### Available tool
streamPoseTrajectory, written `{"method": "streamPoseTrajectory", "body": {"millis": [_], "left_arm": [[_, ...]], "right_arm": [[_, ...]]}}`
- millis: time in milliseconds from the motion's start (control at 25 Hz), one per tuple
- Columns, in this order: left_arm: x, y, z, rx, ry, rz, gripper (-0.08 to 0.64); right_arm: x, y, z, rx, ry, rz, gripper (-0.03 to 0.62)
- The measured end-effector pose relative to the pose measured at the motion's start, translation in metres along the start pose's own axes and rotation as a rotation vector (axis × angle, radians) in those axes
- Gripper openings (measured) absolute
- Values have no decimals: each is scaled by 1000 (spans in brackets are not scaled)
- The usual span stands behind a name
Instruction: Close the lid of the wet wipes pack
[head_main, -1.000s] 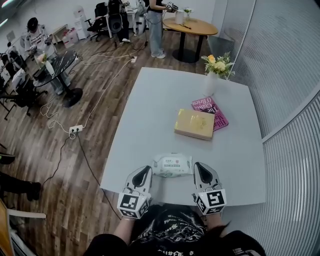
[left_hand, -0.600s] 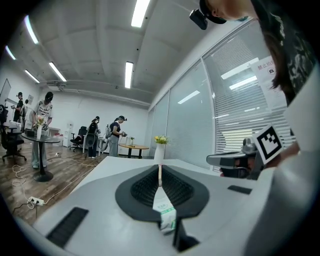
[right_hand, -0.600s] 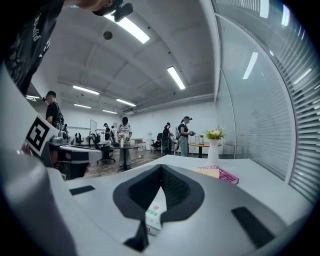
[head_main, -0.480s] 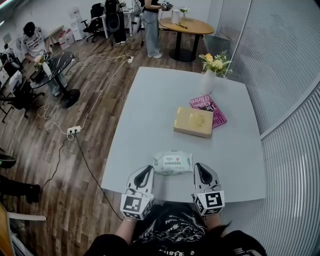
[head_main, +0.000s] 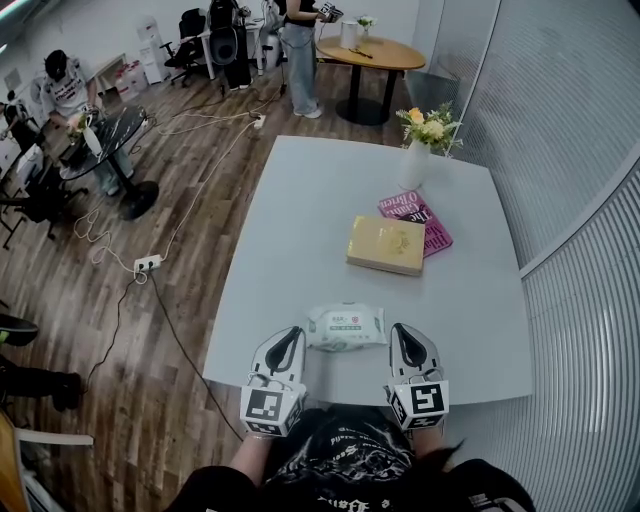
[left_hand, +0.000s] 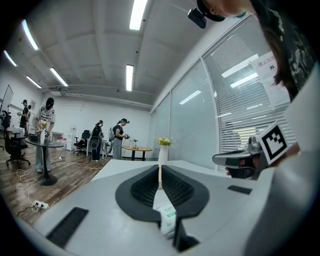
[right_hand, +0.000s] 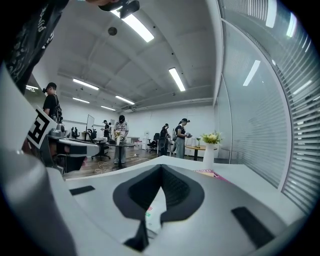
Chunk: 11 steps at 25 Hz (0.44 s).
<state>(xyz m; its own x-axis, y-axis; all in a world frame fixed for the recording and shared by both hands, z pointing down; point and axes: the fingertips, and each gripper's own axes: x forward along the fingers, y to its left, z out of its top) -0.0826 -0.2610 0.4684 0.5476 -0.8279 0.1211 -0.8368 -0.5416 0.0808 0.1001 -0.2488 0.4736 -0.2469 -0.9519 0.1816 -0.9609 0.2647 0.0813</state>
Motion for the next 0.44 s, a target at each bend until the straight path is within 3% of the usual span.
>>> {"method": "streamPoseTrajectory", "body": {"millis": [440], "left_arm": [[1, 5, 3, -1, -6, 4, 18]], "right_arm": [[-1, -2, 2, -5, 1, -22, -2]]}}
